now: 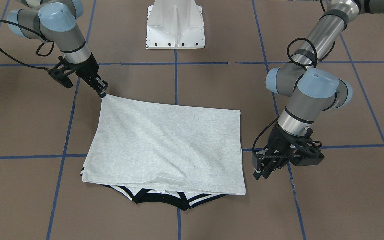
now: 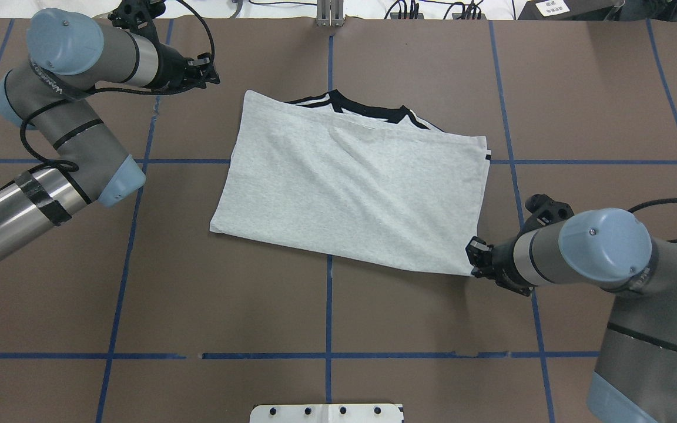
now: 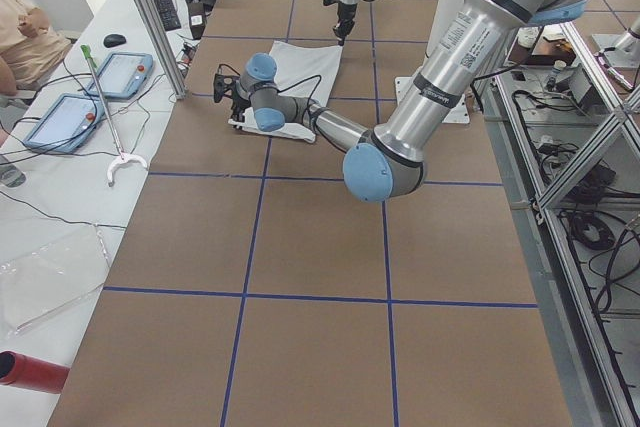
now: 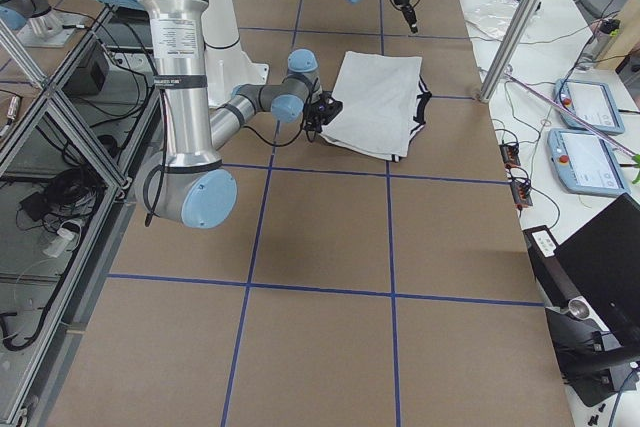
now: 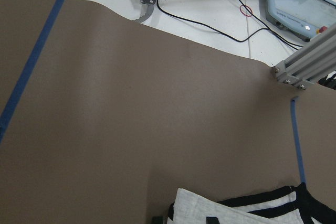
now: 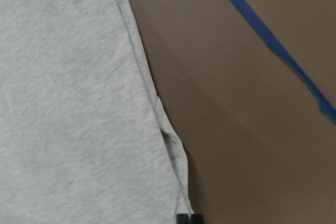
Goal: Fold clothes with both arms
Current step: 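Drag the folded shirt's corner toward the robot with the right gripper, rotating it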
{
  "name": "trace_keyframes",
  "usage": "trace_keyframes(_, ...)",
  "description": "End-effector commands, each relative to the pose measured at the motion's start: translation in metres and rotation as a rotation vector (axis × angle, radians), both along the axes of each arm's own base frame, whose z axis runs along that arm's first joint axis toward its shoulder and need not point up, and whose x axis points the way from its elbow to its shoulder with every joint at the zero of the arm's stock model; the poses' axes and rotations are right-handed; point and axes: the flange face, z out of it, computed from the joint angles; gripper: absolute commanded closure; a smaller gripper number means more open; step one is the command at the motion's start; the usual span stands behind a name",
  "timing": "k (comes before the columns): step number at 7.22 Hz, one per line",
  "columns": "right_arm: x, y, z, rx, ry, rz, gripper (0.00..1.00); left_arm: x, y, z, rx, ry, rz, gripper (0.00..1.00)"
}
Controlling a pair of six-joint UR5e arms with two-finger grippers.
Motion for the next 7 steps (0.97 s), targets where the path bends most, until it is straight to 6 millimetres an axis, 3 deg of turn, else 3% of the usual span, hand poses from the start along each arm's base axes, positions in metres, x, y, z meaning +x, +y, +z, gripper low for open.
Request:
trace_keyframes(1,0.001,0.059,-0.005,-0.038,-0.015,-0.089,1.0,-0.01,0.018,-0.001,0.008,0.025,0.033,0.62)
trace_keyframes(3,-0.019,0.098,-0.007,-0.093,-0.019,-0.137,1.0,-0.012,0.032,-0.015,-0.002,0.067,0.092,0.62)
trace_keyframes(5,-0.025,0.135,-0.017,-0.111,-0.034,-0.206,1.0,-0.011,0.051,-0.02,-0.093,0.132,0.142,0.61)
trace_keyframes(6,-0.028,0.152,-0.021,-0.11,-0.04,-0.245,1.0,-0.024,0.083,-0.013,-0.17,0.183,0.142,0.61)
trace_keyframes(7,-0.028,0.169,-0.024,-0.125,-0.045,-0.276,1.0,-0.01,0.126,-0.009,-0.261,0.224,0.171,0.6)
